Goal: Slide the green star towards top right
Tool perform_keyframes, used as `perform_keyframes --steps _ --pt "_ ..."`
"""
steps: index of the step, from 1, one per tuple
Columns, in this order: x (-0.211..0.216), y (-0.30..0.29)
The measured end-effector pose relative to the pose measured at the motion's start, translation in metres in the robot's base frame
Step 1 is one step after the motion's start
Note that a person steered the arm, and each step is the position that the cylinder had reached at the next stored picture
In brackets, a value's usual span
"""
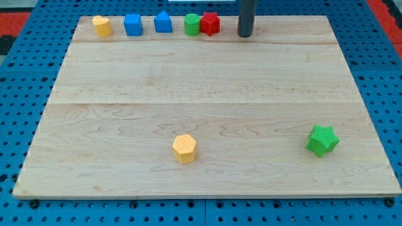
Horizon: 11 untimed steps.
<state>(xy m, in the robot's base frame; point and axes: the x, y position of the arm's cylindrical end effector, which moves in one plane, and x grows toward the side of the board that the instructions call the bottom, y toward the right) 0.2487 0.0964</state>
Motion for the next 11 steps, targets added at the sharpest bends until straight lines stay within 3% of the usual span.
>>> perform_keyframes --steps 1,2,3,4,5,6,7,8,9,10,11 --pt "0.0 0.026" --pt "0.038 0.072" --pt "0.129 0.128" --pt "0.251 0.158" --pt "0.299 0.148" --pt "0.282 0.071" --pt "0.249 0.032" --pt "0.297 0.027" --pt "0.26 -0.025" --pt "0.191 -0.021" --pt "0.153 -0.012"
